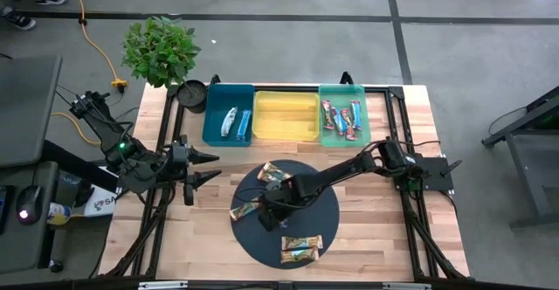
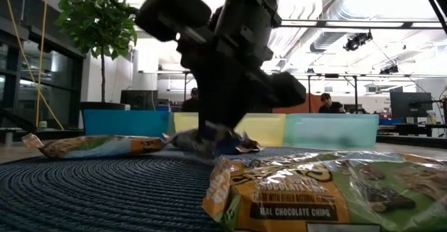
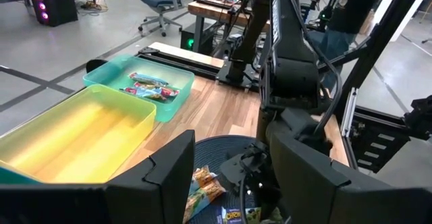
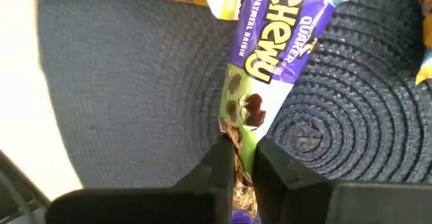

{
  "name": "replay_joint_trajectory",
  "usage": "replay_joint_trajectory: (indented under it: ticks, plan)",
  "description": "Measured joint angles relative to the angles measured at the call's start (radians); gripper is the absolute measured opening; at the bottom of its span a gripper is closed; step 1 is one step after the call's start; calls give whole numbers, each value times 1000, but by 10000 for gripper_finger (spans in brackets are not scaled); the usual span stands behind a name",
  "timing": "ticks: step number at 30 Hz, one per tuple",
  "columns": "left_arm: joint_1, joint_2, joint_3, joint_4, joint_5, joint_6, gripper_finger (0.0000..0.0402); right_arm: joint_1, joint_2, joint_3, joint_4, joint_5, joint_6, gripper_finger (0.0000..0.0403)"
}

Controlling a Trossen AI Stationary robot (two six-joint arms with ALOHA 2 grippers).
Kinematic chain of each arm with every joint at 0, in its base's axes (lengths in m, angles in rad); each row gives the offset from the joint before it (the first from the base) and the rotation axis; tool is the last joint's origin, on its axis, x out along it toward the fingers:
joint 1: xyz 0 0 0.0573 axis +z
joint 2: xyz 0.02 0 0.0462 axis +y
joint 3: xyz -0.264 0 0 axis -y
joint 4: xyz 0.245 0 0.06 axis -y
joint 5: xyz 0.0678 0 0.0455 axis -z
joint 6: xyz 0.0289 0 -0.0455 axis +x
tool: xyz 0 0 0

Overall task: Pick and place Granola Bars by type
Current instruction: Put the blue granola bar into the blue bin

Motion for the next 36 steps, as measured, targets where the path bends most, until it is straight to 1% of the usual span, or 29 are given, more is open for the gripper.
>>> replay_joint_trajectory:
  ticks: [8, 14, 18, 20, 22, 25, 28, 30, 31, 34, 36]
  plan:
    - [0, 0, 0, 7, 0, 0, 191, -9, -73, 1, -14, 58, -27, 23]
    - [0, 0, 0, 9, -10, 0, 191, -13, -154, 3, -7, 139, -90, 23]
    - [0, 0, 0, 17, -20, 5, 191, -13, -216, 3, 24, 201, -196, 23]
    - [1, 0, 0, 29, -46, 18, 191, -13, -249, 3, 42, 234, -256, 23]
    - [1, 0, 0, 58, -64, 53, 191, -13, -283, 3, 77, 268, -321, 23]
    - [12, -8, 0, 122, -62, 118, 191, -13, -329, 3, 124, 320, -419, 23]
    - [78, -17, 1, 195, 5, 174, 191, -13, -372, 3, 163, 373, -490, 23]
    - [138, -18, 1, 238, 98, 219, 191, -13, -397, 3, 190, 396, -540, 23]
    - [173, -18, 1, 262, 167, 247, 191, -13, -408, 3, 205, 407, -570, 23]
    - [288, -14, 1, 334, 425, 293, 191, -14, -429, 3, 230, 422, -674, 23]
    - [359, -7, 1, 364, 551, 296, 191, -14, -434, 3, 233, 434, -721, 23]
